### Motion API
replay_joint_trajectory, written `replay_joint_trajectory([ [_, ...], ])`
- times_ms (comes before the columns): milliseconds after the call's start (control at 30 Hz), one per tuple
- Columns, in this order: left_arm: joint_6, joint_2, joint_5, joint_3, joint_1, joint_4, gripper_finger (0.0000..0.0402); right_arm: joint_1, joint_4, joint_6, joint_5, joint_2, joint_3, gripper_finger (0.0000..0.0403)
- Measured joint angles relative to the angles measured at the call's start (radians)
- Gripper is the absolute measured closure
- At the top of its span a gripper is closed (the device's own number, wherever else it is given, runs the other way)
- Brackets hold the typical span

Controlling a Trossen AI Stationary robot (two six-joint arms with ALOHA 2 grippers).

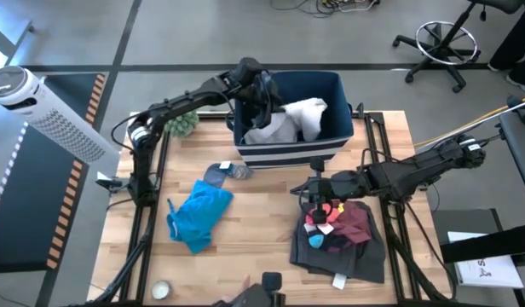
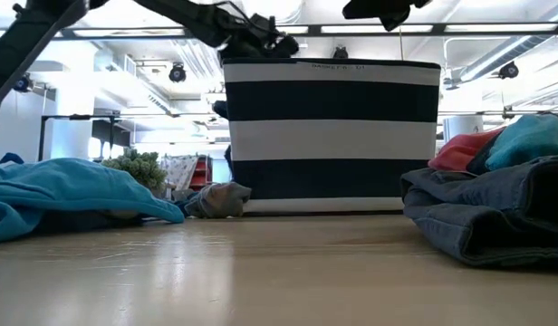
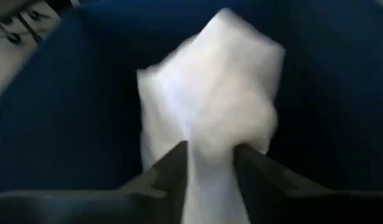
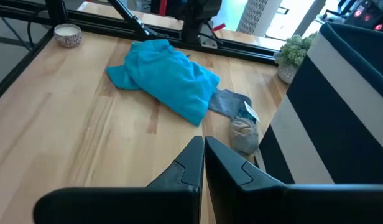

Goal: Sort clothes
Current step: Put the white shirt into the blue laundry bin, then put the pink pair of socks into the blue laundry bin

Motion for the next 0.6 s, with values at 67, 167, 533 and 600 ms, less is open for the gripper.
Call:
replay_joint_trajectory([
  [67,-0.009,-0.029,0.000,0.000,-0.005,-0.007,0.0233,0.000,0.000,0.000,0.000,-0.003,0.000,0.0403],
  [167,-0.007,-0.078,0.000,-0.016,-0.016,-0.019,0.0174,0.000,-0.009,0.003,0.000,-0.008,0.000,0.0403],
  [533,-0.016,-0.351,0.000,-0.235,-0.109,0.015,0.0189,0.022,-0.255,0.133,0.006,-0.053,-0.001,0.0403],
  [600,-0.049,-0.435,0.000,-0.359,-0.132,0.110,0.0212,0.031,-0.280,0.158,0.005,-0.057,-0.001,0.0403],
])
